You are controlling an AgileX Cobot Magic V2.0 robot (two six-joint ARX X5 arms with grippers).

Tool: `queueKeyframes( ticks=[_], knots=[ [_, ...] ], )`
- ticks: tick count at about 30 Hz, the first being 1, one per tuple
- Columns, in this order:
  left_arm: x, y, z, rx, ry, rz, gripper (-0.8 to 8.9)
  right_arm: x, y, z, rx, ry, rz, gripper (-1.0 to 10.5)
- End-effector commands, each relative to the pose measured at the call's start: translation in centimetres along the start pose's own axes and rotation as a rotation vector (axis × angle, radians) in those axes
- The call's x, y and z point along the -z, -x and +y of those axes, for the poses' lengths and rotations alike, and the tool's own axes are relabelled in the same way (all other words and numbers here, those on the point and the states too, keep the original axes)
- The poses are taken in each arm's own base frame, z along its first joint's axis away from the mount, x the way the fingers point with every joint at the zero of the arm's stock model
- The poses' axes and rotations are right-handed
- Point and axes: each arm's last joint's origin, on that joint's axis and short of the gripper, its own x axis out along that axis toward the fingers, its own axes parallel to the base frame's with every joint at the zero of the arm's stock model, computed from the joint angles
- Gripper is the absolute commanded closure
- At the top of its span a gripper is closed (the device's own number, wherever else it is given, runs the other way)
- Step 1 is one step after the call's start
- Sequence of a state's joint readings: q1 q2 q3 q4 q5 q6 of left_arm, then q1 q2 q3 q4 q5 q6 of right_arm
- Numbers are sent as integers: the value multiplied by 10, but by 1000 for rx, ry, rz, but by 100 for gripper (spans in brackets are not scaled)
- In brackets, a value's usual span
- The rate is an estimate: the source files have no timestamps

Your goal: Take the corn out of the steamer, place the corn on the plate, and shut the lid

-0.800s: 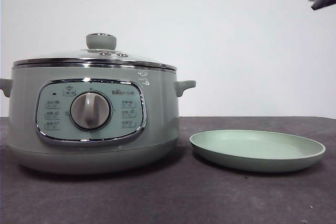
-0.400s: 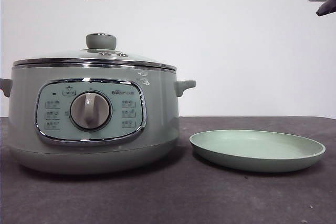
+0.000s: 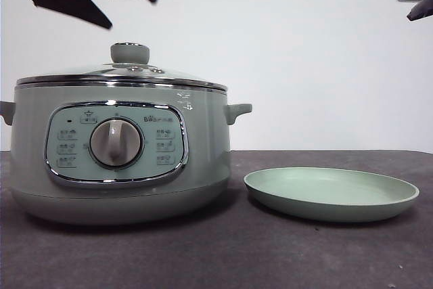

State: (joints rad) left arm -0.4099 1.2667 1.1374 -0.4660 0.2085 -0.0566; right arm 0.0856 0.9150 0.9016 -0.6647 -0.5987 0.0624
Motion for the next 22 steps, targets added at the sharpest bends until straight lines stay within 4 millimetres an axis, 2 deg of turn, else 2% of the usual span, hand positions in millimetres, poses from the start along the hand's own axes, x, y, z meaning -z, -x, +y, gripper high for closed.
queueKeyframes(
  ticks=[1,7,10,12,17,22],
  knots=[
    [5,-14,1,-26,-33,48,347,-1,0,0,1,15,-4,624],
    [13,-33,3,-52,-35,132,374,-1,0,0,1,13,-4,626],
    [15,-36,2,-62,-56,149,507,-1,0,0,1,13,-4,626],
    [15,-37,2,-60,-55,152,628,-1,0,0,1,13,-4,626],
    [15,-37,2,-60,-63,152,830,-1,0,0,1,13,-4,627],
    [13,-37,2,-57,-82,124,822,-1,0,1,-1,14,-4,628]
  ],
)
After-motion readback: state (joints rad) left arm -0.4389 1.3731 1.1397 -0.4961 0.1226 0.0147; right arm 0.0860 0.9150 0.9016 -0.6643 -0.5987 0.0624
